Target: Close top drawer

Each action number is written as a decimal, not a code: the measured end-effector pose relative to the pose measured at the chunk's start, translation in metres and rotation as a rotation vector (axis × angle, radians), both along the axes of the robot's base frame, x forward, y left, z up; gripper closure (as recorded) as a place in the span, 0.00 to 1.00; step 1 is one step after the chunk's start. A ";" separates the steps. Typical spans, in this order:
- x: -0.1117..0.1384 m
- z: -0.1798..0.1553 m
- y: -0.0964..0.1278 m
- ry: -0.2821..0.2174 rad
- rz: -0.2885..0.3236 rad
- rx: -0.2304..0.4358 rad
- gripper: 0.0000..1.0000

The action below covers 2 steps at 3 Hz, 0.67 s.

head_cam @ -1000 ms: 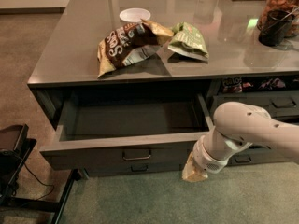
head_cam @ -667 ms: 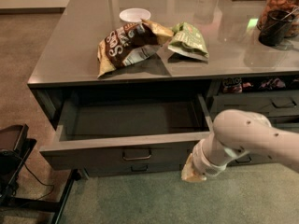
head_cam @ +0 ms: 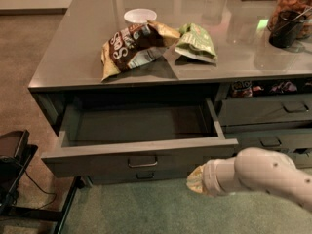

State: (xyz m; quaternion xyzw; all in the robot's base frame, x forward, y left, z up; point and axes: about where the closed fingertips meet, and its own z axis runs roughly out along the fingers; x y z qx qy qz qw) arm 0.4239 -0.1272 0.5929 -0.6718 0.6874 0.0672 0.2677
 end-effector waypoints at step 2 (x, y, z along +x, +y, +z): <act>0.027 0.034 0.002 -0.325 0.004 0.025 1.00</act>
Offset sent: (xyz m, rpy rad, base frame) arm 0.0102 0.0054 0.0146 0.0257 -0.1961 0.0254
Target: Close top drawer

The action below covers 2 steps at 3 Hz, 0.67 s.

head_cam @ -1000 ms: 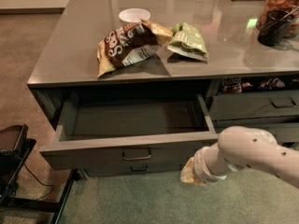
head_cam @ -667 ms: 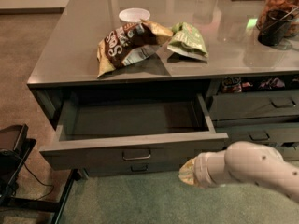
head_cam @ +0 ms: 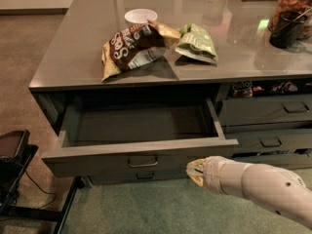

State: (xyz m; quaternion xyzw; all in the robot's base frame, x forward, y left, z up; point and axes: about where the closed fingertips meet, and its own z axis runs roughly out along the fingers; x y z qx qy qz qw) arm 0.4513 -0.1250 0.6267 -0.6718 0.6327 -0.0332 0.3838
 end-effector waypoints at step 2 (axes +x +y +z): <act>0.007 -0.008 0.003 -0.072 -0.015 -0.061 1.00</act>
Offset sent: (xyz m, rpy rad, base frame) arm 0.0249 0.0130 -0.0191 -0.0950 -0.1394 -0.0339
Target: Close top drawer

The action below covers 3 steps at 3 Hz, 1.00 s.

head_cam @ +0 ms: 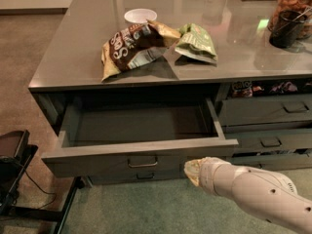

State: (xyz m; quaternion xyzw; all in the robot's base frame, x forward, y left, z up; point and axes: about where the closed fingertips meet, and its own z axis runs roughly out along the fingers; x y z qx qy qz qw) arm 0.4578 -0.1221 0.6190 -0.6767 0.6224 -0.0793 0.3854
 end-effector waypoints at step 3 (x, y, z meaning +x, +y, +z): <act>0.057 -0.006 0.009 -0.076 0.016 -0.020 1.00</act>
Offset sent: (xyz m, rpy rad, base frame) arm 0.0846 0.0209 -0.0137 -0.0277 -0.1140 0.0088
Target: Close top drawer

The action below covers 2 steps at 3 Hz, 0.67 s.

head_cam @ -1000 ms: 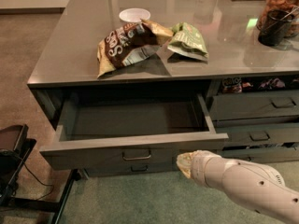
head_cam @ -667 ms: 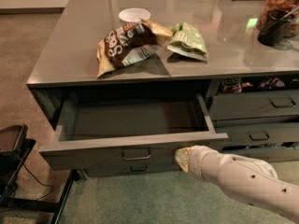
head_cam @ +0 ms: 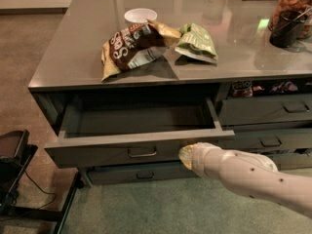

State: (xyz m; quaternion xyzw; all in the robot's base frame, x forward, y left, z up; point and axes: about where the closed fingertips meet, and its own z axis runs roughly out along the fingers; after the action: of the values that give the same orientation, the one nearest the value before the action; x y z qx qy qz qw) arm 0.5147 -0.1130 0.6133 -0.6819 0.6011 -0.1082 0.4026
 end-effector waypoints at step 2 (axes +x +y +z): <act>0.036 -0.009 0.007 0.007 0.016 -0.010 1.00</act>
Offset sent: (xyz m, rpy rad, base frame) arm 0.1042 0.0228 -0.0288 -0.0330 0.0319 0.0359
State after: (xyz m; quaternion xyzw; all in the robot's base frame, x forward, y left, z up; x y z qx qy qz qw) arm 0.5510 -0.1059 0.6045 -0.6891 0.5964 -0.1056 0.3980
